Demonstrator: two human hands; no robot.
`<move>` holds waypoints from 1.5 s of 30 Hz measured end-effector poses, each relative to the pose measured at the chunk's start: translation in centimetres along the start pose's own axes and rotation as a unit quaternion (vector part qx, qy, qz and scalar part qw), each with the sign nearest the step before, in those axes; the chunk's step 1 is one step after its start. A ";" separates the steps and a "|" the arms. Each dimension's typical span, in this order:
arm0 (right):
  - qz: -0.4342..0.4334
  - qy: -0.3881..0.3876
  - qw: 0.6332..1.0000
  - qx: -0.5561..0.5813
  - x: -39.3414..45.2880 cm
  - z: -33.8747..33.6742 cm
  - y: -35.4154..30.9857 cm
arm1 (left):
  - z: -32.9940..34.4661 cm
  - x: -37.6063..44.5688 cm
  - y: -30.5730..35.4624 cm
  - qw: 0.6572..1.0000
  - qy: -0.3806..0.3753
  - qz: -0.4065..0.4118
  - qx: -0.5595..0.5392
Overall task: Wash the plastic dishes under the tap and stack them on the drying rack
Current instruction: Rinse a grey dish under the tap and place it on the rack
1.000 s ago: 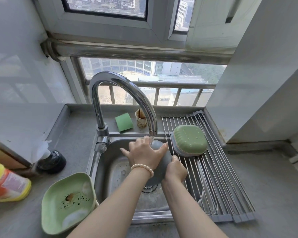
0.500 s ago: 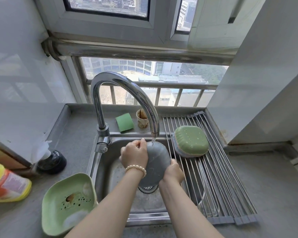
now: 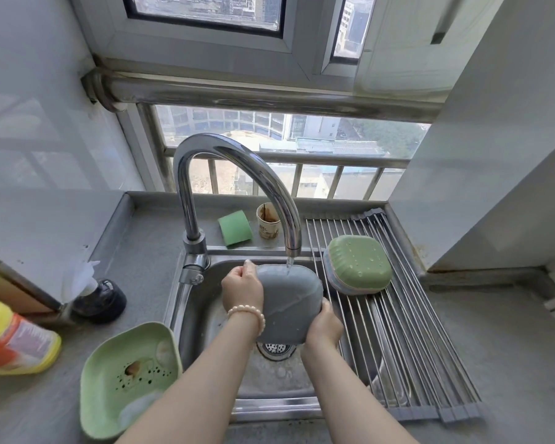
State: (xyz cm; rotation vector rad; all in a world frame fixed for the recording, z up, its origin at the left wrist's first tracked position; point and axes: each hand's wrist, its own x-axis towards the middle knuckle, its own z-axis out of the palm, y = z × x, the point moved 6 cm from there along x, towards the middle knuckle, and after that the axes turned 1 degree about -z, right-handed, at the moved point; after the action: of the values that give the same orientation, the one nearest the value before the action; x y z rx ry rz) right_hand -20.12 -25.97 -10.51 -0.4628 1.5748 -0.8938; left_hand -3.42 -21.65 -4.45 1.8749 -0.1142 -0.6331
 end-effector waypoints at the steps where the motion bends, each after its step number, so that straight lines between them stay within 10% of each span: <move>1: -0.067 0.003 0.996 -0.052 0.1 0.1 -0.9 | 0.0 -0.2 0.3 0.999 -0.005 0.029 0.035; 11: -0.471 -0.105 0.786 -0.386 -4.4 5.2 -6.3 | 1.5 -2.1 3.3 0.925 -0.056 0.228 0.298; 19: -0.252 -0.090 0.921 -0.283 -1.4 4.1 -7.6 | 3.1 -3.1 4.0 0.819 -0.047 0.411 0.398; 26: -0.172 -0.077 0.966 -0.176 -1.2 2.8 -5.6 | 2.2 -1.9 1.6 0.939 -0.061 0.177 0.290; 36: -0.060 -0.060 0.996 0.023 -0.7 1.6 -3.5 | 1.4 -0.4 2.3 0.968 -0.047 0.216 0.117; 45: -0.001 -0.063 0.994 0.091 -0.7 2.0 -3.6 | 0.4 0.2 -2.1 0.995 -0.078 -0.045 0.042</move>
State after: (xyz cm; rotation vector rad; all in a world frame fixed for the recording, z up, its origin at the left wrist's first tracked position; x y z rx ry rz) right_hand -18.76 -28.25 -7.29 -0.3840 1.3639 -0.9813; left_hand -3.92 -21.25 -6.46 1.9174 -0.1618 -0.8489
